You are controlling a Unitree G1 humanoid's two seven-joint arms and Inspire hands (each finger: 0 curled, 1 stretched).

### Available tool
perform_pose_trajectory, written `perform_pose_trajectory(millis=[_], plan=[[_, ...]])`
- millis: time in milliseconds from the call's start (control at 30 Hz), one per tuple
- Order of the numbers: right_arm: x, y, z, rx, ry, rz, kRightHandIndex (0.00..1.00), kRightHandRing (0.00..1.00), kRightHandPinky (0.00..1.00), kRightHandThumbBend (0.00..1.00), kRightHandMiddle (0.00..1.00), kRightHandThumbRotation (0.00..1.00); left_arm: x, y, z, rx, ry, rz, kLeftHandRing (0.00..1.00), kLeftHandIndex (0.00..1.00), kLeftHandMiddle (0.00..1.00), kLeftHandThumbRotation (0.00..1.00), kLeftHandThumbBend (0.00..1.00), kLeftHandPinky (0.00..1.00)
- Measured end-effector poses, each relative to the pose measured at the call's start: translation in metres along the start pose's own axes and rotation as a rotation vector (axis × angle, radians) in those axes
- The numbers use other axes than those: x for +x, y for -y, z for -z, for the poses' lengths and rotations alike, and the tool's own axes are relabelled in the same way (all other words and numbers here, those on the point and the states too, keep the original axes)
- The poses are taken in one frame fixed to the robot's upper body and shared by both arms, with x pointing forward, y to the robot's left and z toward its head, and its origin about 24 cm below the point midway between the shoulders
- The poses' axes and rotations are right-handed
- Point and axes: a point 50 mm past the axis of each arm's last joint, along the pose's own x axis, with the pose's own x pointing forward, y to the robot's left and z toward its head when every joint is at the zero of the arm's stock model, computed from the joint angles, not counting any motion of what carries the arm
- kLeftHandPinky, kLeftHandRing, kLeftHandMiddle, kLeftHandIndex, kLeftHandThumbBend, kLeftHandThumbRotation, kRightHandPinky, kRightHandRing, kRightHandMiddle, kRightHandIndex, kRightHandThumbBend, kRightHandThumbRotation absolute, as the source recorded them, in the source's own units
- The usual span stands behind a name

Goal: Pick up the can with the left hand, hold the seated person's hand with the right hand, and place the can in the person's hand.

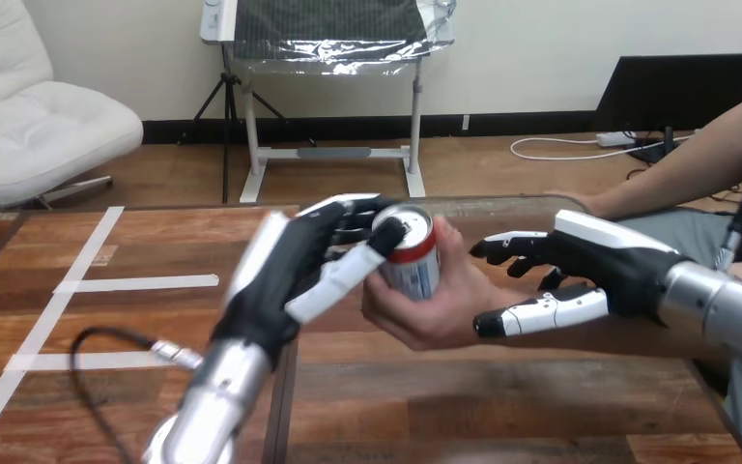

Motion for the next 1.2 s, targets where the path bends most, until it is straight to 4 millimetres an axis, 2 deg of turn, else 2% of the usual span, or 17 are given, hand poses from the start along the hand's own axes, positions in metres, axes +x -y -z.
perform_pose_trajectory(millis=[500, 800, 967, 1200], plan=[[-0.009, -0.009, 0.002, 0.020, -0.002, 0.078, 0.93, 0.86, 0.71, 0.92, 0.89, 0.73, -0.033, -0.010, -0.007, -0.048, 0.060, -0.084, 0.72, 0.68, 0.73, 0.86, 0.61, 0.62], [-0.012, -0.015, 0.002, 0.021, -0.005, 0.177, 0.93, 0.85, 0.69, 0.91, 0.89, 0.84, -0.048, -0.011, -0.012, -0.065, 0.108, -0.118, 0.78, 0.68, 0.77, 0.90, 0.57, 0.68], [-0.014, -0.019, 0.003, 0.037, 0.006, 0.230, 0.93, 0.86, 0.70, 0.87, 0.89, 0.91, -0.057, -0.011, -0.014, -0.064, 0.126, -0.136, 0.83, 0.70, 0.80, 0.93, 0.59, 0.78], [-0.017, -0.027, 0.002, 0.077, 0.050, 0.301, 0.95, 0.87, 0.72, 0.83, 0.91, 0.98, -0.070, -0.013, -0.016, -0.064, 0.127, -0.182, 0.88, 0.72, 0.83, 0.94, 0.59, 0.87]])
